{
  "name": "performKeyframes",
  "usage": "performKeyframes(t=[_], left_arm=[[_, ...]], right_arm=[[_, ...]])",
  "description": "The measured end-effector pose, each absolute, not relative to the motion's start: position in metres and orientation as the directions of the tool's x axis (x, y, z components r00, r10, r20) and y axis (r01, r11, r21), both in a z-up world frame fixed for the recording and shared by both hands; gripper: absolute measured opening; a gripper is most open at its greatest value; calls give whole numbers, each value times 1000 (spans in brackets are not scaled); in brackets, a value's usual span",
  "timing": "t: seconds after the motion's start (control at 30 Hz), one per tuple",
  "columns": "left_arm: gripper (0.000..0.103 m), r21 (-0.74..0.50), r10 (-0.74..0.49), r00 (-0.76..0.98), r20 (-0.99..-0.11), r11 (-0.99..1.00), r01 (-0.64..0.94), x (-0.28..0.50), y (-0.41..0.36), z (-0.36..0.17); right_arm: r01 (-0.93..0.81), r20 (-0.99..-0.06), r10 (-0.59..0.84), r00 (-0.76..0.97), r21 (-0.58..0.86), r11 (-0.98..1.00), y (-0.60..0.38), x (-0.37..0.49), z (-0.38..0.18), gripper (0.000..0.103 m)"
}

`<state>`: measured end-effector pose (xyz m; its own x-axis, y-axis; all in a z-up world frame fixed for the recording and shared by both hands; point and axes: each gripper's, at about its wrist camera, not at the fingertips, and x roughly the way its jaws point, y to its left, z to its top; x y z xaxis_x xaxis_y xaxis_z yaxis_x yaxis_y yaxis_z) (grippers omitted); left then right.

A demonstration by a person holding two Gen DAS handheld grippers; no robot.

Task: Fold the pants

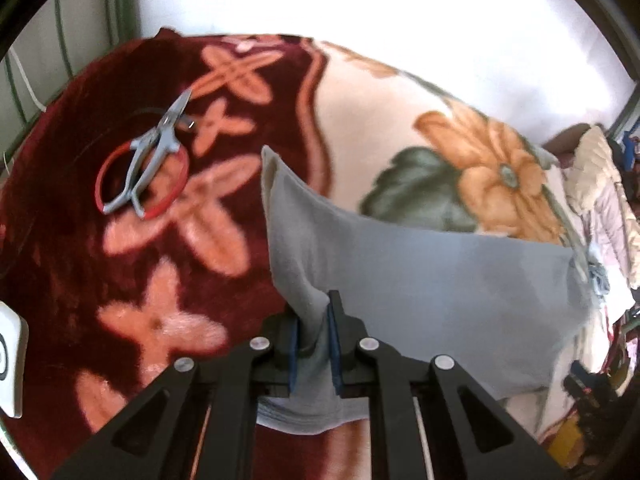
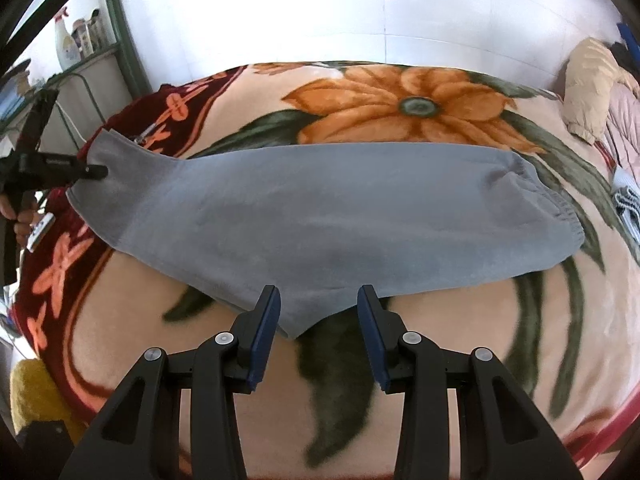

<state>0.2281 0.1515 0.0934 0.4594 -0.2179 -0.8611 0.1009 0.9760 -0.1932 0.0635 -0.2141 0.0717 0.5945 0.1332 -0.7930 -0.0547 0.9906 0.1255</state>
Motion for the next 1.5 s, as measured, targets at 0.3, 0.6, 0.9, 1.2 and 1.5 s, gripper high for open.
performKeyframes(t=[0.3, 0.6, 0.9, 1.2, 1.5], left_arm=[[13, -149, -230, 416, -880, 964, 218, 224, 65, 129], [13, -149, -242, 314, -918, 945, 292, 226, -23, 88], [18, -172, -263, 265, -927, 931, 322, 222, -55, 53], [50, -136, -262, 351, -899, 928, 346, 204, -43, 77], [54, -90, -155, 399, -904, 980, 178, 184, 31, 56]], right_arm=[[-15, -752, 141, 644, 171, 985, -241, 54, 85, 41], [38, -757, 125, 642, 195, 980, -270, 50, 81, 41], [48, -768, 127, 628, 201, 978, -277, 54, 72, 41], [0, -784, 137, 606, 173, 985, -259, 64, 72, 41], [-59, -802, 217, 556, 222, 973, -232, 91, 70, 41]])
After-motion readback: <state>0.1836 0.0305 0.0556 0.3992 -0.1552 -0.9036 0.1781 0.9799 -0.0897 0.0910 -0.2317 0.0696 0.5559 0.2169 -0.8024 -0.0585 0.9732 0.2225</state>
